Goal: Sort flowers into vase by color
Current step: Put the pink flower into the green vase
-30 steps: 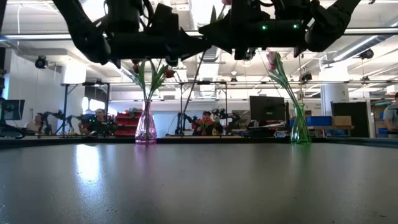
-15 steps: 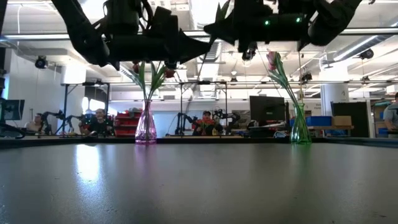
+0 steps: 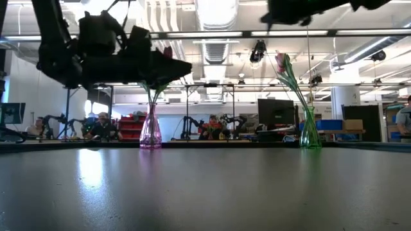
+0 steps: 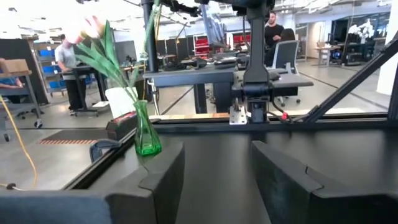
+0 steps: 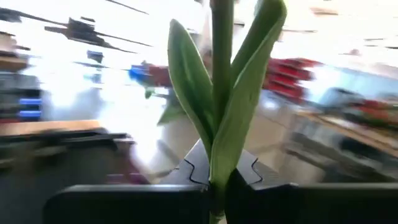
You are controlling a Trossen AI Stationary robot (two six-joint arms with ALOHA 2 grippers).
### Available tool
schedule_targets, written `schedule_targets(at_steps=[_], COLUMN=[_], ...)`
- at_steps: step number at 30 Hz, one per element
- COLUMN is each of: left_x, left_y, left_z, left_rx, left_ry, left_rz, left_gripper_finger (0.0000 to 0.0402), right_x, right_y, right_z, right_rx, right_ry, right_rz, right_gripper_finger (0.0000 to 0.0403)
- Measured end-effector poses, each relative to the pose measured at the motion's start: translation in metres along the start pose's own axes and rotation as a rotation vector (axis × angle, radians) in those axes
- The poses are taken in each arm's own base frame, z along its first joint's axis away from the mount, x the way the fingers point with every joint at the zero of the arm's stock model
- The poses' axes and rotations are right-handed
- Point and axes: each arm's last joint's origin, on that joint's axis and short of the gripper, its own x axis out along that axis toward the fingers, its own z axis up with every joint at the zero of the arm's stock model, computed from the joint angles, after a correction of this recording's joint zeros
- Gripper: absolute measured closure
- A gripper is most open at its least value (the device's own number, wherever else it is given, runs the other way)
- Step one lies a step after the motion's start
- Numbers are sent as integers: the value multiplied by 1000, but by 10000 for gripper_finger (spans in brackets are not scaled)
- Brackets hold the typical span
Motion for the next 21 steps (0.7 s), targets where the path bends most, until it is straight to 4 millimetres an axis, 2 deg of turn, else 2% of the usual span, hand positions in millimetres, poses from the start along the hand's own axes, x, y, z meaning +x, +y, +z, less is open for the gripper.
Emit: schedule_targets(at_steps=[4,10,15,21], left_x=[-11,-18,-18,-18], left_y=[-1,-1,-1,-1], left_z=[-4,-7,-7,-7], left_rx=[-10,-14,-14,-17], left_ry=[-12,-10,-10,-11], left_rz=[17,27,27,27], left_gripper_finger=[229,229,229,229], right_x=[-17,-34,-38,-36], right_y=[-28,-61,-75,-83], right_z=[9,12,7,-1], right_rx=[-23,7,42,56], right_ry=[37,76,117,172], right_rz=[-181,-352,-419,-462], right_gripper_finger=[394,394,394,394])
